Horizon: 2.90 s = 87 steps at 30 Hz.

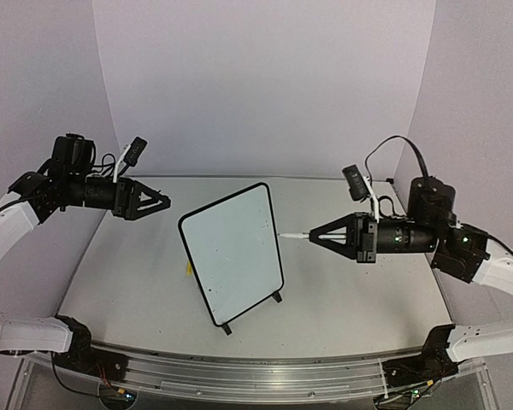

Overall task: Write a sentence on the whiteboard
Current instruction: Place the pen cap at the center of the board, then hold the whiteboard at the center of the board, then write a sentence on the whiteboard.

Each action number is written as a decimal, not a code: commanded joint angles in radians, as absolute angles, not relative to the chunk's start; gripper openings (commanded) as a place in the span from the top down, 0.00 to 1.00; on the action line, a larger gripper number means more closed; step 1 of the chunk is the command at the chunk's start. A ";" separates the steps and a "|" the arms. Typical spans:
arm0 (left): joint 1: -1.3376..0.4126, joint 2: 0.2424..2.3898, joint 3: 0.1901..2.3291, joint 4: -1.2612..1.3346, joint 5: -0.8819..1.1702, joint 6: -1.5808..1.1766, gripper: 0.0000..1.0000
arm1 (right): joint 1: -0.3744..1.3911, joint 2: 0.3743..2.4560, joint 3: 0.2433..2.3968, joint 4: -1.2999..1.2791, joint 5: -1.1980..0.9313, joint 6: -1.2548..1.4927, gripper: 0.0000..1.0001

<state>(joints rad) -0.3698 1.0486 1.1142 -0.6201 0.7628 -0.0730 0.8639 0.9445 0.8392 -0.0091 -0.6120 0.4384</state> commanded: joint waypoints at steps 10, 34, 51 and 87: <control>-0.545 1.147 1.225 -0.626 0.771 0.064 0.20 | 1.020 1.221 0.905 0.378 -0.460 0.381 1.00; -0.546 1.124 1.139 -0.602 0.777 0.157 0.45 | 1.073 1.472 1.035 0.519 -0.418 0.342 1.00; -0.549 1.138 1.120 -0.582 0.844 0.153 0.77 | 1.093 1.520 1.060 0.516 -0.376 0.327 1.00; -0.555 1.105 1.097 -0.554 0.860 0.127 0.94 | 1.130 1.556 1.078 0.549 -0.222 0.291 1.00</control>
<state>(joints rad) -0.5510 1.1302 1.0973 -0.5827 0.8399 0.1295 1.1218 1.5494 1.0409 0.4888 -0.2601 0.3073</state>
